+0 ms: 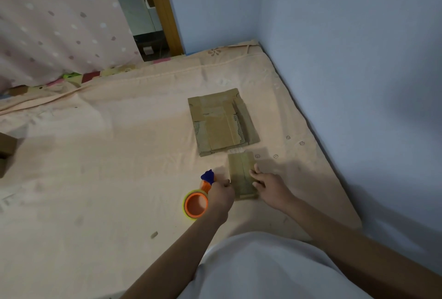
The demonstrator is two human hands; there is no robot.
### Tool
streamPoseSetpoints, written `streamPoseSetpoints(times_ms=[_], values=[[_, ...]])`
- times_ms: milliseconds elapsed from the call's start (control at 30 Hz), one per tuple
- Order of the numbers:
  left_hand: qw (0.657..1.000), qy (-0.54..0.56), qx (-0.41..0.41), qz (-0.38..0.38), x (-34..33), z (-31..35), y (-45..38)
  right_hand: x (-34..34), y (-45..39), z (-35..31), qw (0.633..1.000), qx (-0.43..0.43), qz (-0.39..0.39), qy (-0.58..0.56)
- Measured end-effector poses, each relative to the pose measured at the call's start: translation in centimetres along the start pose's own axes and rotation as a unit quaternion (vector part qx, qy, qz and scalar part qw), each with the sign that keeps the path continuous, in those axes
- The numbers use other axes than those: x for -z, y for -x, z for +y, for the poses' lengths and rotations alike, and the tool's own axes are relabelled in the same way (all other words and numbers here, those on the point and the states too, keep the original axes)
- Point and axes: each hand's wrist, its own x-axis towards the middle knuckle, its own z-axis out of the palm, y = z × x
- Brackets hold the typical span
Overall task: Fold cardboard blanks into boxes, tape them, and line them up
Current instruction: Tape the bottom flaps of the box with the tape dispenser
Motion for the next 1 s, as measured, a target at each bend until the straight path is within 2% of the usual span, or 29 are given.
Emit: streamPoseSetpoints(times_ms=[100,200,233,267,300,333,367,400,433,467,533,667,833,933,1000], values=[[1.000,-0.009,-0.002,-0.011,-0.7,0.2,0.0,-0.1,0.0,-0.7,0.999,-0.025,0.035,-0.020],[0.996,0.064,0.012,-0.067,-0.9,1.0,-0.2,-0.5,0.1,-1.6,0.996,-0.056,0.057,-0.050],[0.996,0.055,0.023,-0.068,-0.5,1.8,0.2,-0.6,0.1,-1.8,0.993,-0.078,0.064,-0.065],[0.988,-0.130,-0.039,-0.075,-0.7,2.3,0.4,-0.4,0.0,-1.9,0.989,-0.107,0.070,-0.075],[0.951,-0.290,-0.085,-0.058,-0.6,2.3,0.9,-0.2,-0.2,-2.1,0.985,-0.136,0.074,-0.076],[0.955,-0.283,-0.074,-0.038,-0.8,2.3,0.6,0.2,-0.4,-2.2,0.983,-0.158,0.070,-0.068],[0.992,-0.120,0.008,-0.036,-1.2,2.2,-0.2,0.4,-0.7,-2.3,0.982,-0.169,0.060,-0.066],[0.998,0.000,0.047,-0.042,-1.0,2.4,-1.1,0.7,-0.8,-2.6,0.981,-0.171,0.045,-0.076],[0.998,0.033,0.055,-0.027,-0.9,2.7,-1.3,1.0,-1.1,-2.9,0.982,-0.165,0.031,-0.090],[0.994,0.053,0.088,-0.044,-1.0,3.3,-0.9,1.3,-1.3,-3.2,0.982,-0.161,0.018,-0.101],[0.990,0.067,0.104,-0.072,-0.9,3.9,-0.7,1.8,-1.8,-3.3,0.977,-0.166,0.007,-0.137],[0.994,0.061,0.049,-0.078,-0.3,4.9,-0.5,3.1,-1.9,-3.2,0.949,-0.194,0.047,-0.243],[0.984,0.174,-0.012,-0.032,1.1,6.2,0.8,5.8,-0.1,-5.1,0.895,-0.147,0.120,-0.404],[0.971,0.235,-0.039,-0.009,1.1,6.7,1.2,7.0,0.9,-6.3,0.897,-0.128,0.132,-0.401],[0.972,0.229,-0.040,-0.014,0.9,6.7,1.7,7.1,1.7,-6.7,0.901,-0.145,0.113,-0.394]])
